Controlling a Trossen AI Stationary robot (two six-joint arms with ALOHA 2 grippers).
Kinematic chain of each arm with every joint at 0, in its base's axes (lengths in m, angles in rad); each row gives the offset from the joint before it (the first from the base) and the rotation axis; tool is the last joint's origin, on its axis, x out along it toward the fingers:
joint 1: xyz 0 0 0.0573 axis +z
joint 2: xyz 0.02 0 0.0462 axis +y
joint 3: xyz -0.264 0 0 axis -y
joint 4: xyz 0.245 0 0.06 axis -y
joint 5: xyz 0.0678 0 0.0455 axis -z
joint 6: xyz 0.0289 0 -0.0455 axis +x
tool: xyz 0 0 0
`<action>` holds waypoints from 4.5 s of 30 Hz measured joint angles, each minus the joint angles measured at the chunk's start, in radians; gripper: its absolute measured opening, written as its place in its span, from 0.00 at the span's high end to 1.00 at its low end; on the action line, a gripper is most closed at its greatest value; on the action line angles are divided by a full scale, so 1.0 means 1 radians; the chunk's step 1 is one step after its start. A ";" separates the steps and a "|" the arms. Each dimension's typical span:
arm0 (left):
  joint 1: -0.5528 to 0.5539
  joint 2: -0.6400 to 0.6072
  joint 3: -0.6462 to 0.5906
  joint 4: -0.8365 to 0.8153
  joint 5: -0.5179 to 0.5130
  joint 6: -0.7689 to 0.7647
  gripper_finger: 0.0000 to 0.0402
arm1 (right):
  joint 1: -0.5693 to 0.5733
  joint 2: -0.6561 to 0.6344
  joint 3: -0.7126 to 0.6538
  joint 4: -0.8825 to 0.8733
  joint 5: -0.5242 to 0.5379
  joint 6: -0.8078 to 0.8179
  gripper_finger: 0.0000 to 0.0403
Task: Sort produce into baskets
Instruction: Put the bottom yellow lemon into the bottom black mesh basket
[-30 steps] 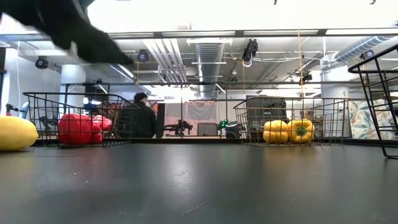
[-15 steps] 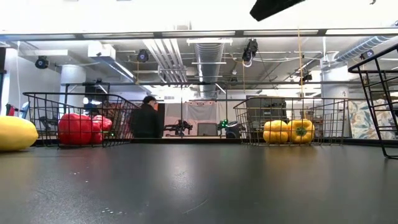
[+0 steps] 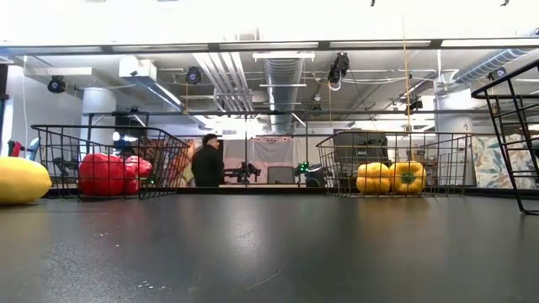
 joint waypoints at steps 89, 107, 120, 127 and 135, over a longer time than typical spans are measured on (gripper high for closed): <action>0.607 0.228 -0.364 1.008 -0.401 0.969 0.38 | -0.137 0.352 0.055 0.161 -0.012 -0.001 0.23; 0.539 0.042 -0.415 0.944 -0.419 1.074 0.27 | -0.152 0.383 0.056 0.209 -0.144 0.022 0.09; 0.437 -0.329 -0.852 1.489 -0.621 0.985 0.27 | -0.176 0.434 0.013 0.419 -0.278 -0.021 0.09; 0.428 -0.328 -1.015 1.794 -0.662 0.991 0.26 | -0.191 0.529 0.037 0.486 -0.382 -0.023 0.09; 0.427 -0.289 -1.031 1.805 -0.676 0.991 0.26 | -0.191 0.523 0.058 0.414 -0.389 -0.018 0.17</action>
